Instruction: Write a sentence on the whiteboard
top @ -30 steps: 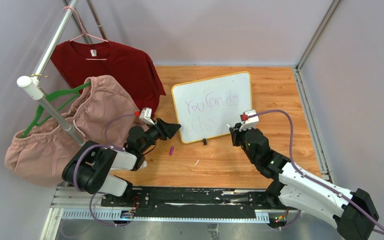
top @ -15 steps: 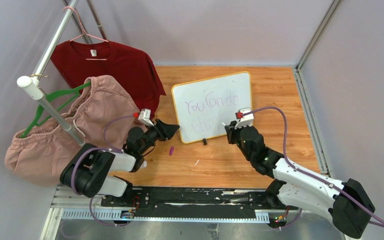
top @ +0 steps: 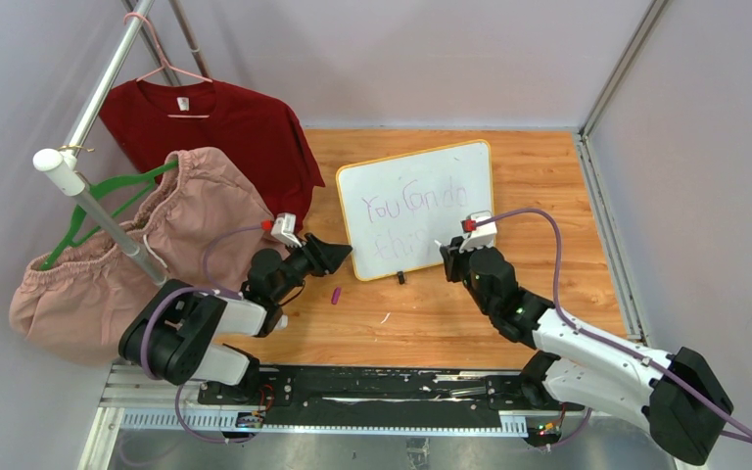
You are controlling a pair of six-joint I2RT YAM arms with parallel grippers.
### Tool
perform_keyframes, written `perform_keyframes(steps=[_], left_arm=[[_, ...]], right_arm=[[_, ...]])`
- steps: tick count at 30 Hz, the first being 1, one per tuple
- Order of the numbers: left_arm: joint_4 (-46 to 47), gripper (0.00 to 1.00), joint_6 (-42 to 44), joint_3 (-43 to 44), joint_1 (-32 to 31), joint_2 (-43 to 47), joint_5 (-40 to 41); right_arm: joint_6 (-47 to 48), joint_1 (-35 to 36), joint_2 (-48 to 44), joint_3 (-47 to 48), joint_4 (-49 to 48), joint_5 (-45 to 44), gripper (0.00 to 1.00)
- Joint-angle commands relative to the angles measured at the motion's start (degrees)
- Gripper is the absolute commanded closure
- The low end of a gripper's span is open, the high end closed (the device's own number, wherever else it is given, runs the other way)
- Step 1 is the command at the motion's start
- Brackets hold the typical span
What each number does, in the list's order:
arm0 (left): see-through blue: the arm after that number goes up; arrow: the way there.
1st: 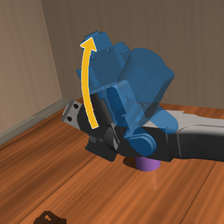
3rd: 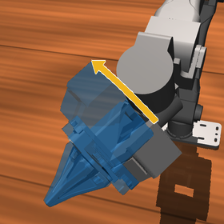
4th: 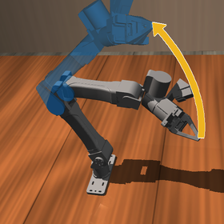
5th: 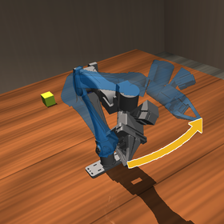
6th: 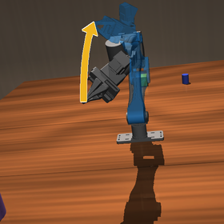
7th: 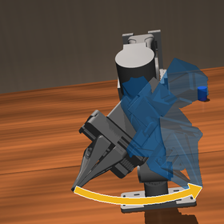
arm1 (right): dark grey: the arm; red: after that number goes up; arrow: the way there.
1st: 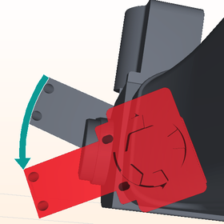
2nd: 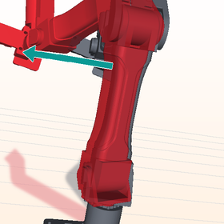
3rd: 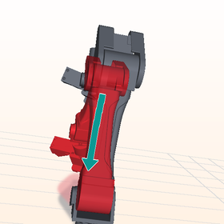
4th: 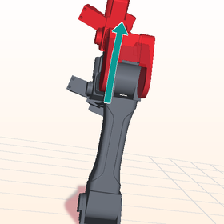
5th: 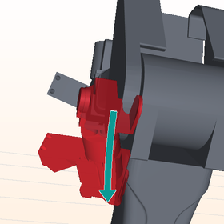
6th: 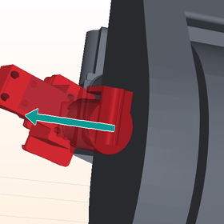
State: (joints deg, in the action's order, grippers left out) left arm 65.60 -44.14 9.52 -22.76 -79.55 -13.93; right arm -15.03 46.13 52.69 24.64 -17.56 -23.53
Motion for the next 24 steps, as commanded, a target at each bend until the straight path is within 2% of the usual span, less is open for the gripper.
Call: perform_keyframes(steps=[1, 24], left_arm=[[3.47, 0.44, 0.02, -0.17, -0.53, -1.89, -0.81], [2.37, 0.45, 0.63, -0.81, -0.53, -0.54, -0.26]], right_arm=[[-1.60, -0.16, 0.24, -1.00, -1.16, -1.92, 1.00], [-1.58, -1.66, 5.49, 0.03, -0.27, -3.72, 1.00]])
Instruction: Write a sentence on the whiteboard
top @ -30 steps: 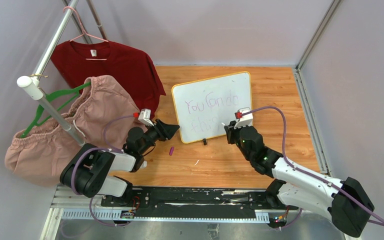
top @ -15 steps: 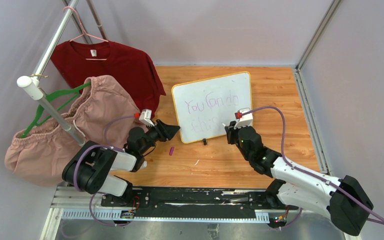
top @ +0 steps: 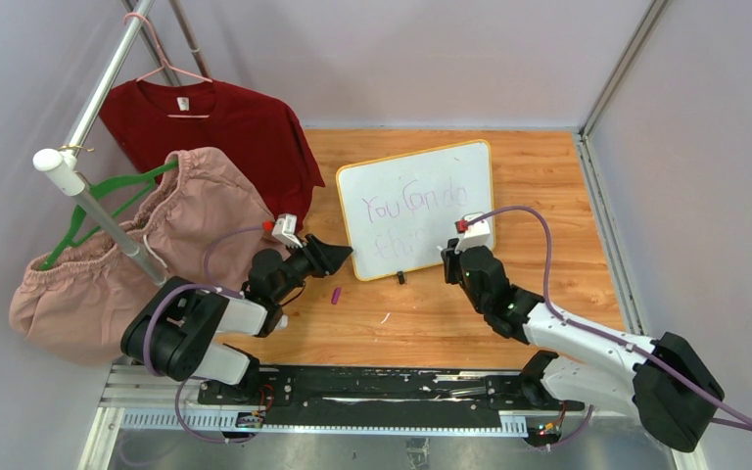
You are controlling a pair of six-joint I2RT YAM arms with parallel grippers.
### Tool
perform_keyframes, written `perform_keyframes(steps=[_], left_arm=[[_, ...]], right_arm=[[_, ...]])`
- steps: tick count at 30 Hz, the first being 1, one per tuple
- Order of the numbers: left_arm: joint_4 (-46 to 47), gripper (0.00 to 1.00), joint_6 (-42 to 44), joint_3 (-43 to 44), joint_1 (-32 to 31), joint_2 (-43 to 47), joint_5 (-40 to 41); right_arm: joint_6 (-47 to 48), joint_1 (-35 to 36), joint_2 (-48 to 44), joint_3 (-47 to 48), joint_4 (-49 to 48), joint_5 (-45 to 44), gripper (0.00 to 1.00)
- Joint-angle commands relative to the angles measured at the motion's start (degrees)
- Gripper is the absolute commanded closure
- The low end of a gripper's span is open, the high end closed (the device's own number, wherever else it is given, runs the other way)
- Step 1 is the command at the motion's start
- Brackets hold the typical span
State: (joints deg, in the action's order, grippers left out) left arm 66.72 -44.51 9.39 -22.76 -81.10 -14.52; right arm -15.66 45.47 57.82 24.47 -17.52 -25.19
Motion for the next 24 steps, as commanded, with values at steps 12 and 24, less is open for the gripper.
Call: perform_keyframes(steps=[12, 24], left_arm=[[1.48, 0.45, 1.01, -0.83, -0.54, 0.86, 0.38], [1.48, 0.46, 1.18, -0.86, -0.53, 0.87, 0.45]], right_arm=[[-1.25, -2.36, 1.49, 0.47, -1.34, -1.32, 1.00], [-1.43, -2.51, 2.81, 0.76, -1.82, -0.92, 1.00]])
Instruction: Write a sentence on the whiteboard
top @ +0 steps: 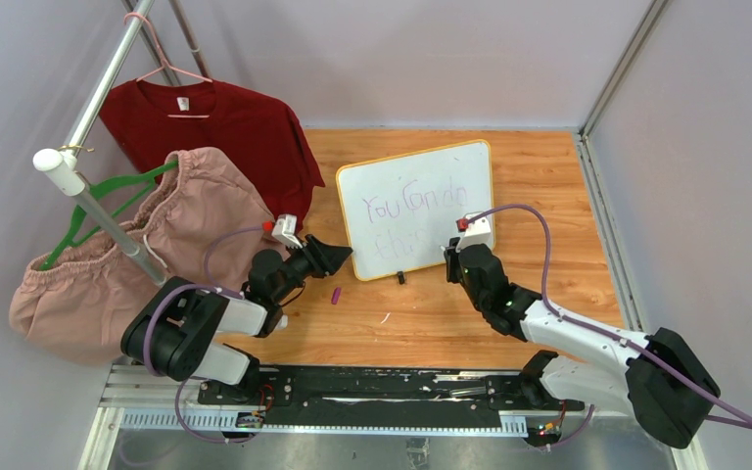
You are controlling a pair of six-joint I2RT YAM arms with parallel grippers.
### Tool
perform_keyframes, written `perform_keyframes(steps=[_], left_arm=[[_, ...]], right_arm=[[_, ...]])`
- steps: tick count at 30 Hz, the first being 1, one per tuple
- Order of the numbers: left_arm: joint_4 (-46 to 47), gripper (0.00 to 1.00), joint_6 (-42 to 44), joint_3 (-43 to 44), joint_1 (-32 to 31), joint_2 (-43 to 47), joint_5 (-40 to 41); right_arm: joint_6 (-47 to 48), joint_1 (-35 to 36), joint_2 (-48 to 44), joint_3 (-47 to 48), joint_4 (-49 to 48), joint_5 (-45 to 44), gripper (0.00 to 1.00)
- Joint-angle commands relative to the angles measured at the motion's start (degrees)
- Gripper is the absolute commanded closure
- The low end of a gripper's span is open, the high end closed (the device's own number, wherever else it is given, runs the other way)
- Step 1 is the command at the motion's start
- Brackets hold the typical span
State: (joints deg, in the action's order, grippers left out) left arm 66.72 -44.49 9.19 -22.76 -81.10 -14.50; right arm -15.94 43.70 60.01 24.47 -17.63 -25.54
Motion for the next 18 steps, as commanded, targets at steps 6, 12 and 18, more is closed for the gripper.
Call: perform_keyframes(steps=[6, 12, 18], left_arm=[[1.56, 0.45, 1.16, -0.67, -0.53, 0.99, 0.44], [1.62, 0.45, 1.16, -0.85, -0.53, 0.95, 0.53], [1.58, 0.45, 1.21, -0.91, -0.53, 1.16, 0.62]], right_arm=[[-1.24, -0.88, 1.01, 0.67, -1.77, -0.56, 1.00], [-1.37, -0.94, 1.38, 0.50, -1.80, -0.48, 1.00], [-1.46, -0.98, 1.49, 0.51, -1.80, -0.32, 1.00]])
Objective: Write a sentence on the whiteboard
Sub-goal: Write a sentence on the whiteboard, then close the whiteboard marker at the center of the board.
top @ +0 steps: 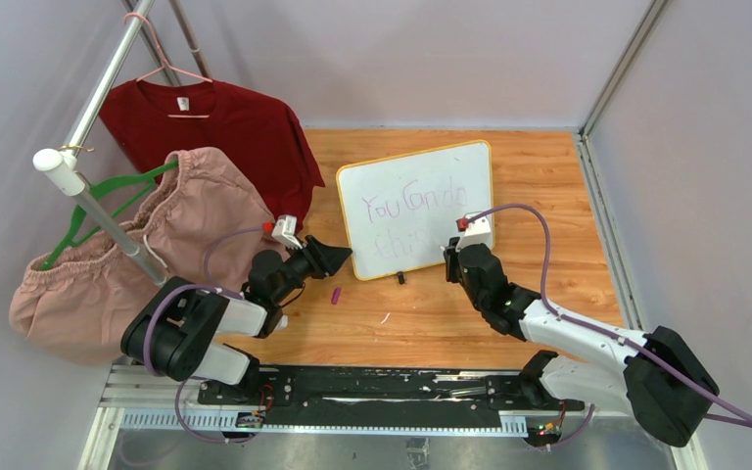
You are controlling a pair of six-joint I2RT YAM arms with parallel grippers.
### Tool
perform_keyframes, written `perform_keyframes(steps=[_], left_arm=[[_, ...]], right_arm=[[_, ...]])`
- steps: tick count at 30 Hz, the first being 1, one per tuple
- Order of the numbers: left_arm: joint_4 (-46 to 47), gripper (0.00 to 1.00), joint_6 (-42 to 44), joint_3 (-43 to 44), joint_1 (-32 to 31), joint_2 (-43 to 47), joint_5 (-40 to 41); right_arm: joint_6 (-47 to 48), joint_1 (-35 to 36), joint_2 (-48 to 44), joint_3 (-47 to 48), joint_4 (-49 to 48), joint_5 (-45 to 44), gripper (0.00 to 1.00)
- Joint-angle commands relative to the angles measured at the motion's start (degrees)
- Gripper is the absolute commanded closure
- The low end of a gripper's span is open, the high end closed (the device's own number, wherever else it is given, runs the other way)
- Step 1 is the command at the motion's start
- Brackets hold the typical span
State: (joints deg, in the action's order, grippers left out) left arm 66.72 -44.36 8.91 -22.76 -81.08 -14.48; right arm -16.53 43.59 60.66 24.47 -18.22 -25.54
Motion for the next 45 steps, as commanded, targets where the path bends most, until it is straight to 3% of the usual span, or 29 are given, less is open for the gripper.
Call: perform_keyframes(steps=[1, 13, 30, 38, 45], left_arm=[[1.57, 0.45, 1.08, -0.66, -0.53, 1.18, 0.65], [1.31, 0.45, 0.94, -0.78, -0.53, 1.40, 0.73], [0.39, 0.46, 1.12, -0.59, -0.53, 2.52, 1.15], [-1.11, 0.46, 1.20, -0.53, -0.53, 3.93, 1.44], [-6.45, 0.46, 0.59, 0.26, -0.53, 6.73, 2.43]], right_arm=[[-0.87, -0.88, 0.83, 0.55, -1.21, -0.32, 1.00], [-0.89, -0.87, 0.24, 0.58, -0.59, -0.22, 1.00], [-0.91, -0.87, -8.90, 0.12, 5.08, 2.12, 1.00], [-0.47, -0.82, -17.35, 0.20, 9.60, 3.42, 1.00], [2.76, -0.87, -27.92, 3.06, 17.81, 10.66, 1.00]])
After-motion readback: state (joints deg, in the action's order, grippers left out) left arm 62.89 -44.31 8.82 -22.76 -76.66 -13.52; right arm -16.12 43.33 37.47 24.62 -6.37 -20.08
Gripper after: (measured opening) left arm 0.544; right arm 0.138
